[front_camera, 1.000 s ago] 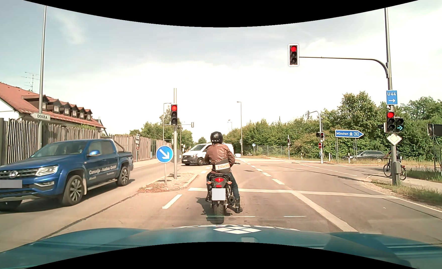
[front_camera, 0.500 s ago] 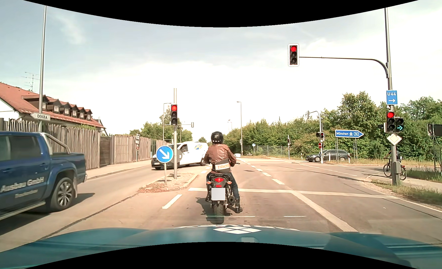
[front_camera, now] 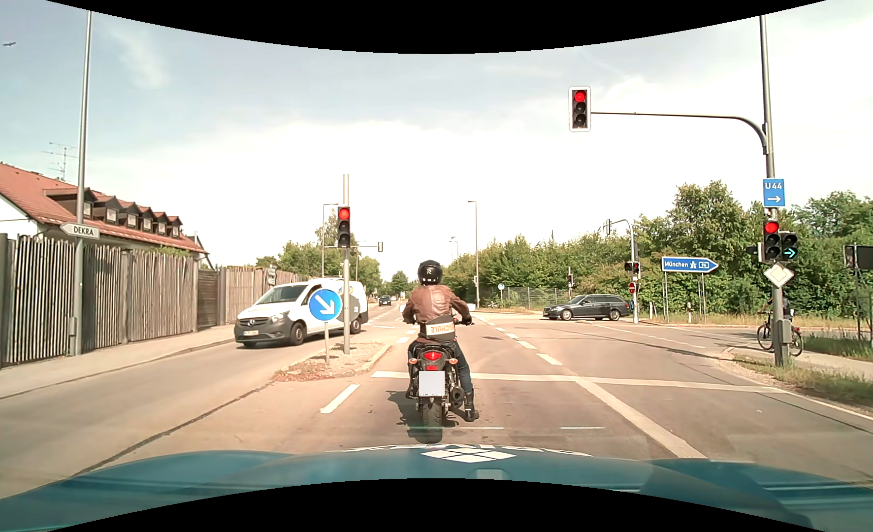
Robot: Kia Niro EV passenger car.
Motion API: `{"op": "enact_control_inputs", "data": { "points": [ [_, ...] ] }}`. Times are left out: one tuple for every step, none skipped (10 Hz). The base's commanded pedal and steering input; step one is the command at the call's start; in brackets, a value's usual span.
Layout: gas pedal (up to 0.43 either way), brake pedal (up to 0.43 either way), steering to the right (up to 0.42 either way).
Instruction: Follow the waypoints while adhering to traffic rules and regulations
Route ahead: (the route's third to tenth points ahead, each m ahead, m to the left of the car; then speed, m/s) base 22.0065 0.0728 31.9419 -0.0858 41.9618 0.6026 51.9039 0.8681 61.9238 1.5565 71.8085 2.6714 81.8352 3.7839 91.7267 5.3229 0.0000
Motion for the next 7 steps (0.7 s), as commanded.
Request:
{"op": "enact_control_inputs", "data": {
  "points": [
    [0.000, 0.323, -0.009],
    [0.000, 0.323, -0.009],
    [0.000, 0.323, -0.009],
    [0.000, 0.323, -0.009],
    [0.000, 0.323, -0.009],
    [0.000, 0.323, -0.009],
    [0.000, 0.323, -0.009]
  ]
}}
